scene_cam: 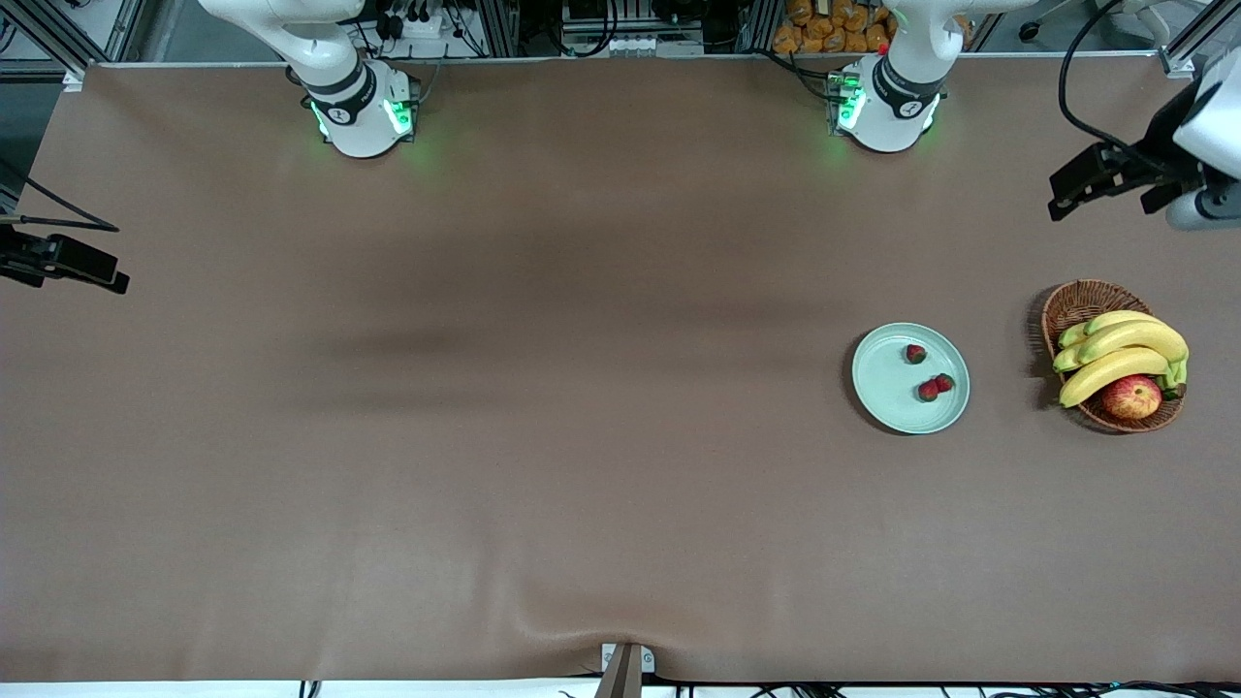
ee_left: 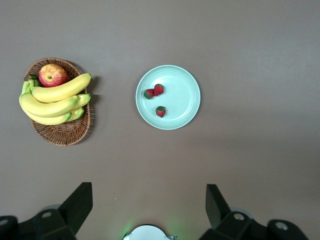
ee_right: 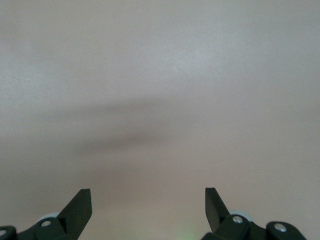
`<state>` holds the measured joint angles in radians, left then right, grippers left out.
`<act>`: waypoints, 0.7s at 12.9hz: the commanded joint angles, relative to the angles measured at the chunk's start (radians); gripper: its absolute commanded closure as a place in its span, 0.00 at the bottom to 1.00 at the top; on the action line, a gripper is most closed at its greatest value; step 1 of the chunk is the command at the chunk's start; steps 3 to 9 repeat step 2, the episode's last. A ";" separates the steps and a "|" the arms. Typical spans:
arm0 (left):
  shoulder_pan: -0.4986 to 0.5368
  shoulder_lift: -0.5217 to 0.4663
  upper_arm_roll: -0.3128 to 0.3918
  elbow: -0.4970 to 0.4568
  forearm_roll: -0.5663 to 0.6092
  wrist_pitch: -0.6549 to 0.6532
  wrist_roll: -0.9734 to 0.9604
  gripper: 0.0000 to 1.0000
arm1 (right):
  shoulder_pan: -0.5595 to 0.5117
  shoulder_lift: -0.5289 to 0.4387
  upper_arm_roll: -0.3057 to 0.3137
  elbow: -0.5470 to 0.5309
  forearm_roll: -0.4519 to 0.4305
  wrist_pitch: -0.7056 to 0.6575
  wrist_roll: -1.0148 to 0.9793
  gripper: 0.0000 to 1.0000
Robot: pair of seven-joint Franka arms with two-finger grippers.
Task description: Collect all strawberries into plate
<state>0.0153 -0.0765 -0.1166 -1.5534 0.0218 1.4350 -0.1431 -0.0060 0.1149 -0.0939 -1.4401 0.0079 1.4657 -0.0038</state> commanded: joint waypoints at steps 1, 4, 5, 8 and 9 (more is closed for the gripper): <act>-0.009 -0.023 0.032 -0.030 -0.016 0.016 0.083 0.00 | 0.001 -0.009 -0.001 -0.006 -0.012 -0.002 -0.005 0.00; -0.009 -0.022 0.037 -0.028 -0.016 0.016 0.088 0.00 | 0.001 -0.009 -0.001 -0.006 -0.022 -0.002 -0.005 0.00; -0.009 -0.022 0.037 -0.028 -0.016 0.016 0.088 0.00 | 0.001 -0.009 -0.001 -0.006 -0.022 -0.002 -0.005 0.00; -0.009 -0.022 0.037 -0.028 -0.016 0.016 0.088 0.00 | 0.001 -0.009 -0.001 -0.006 -0.022 -0.002 -0.005 0.00; -0.009 -0.022 0.037 -0.028 -0.016 0.016 0.088 0.00 | 0.001 -0.009 -0.001 -0.006 -0.022 -0.002 -0.005 0.00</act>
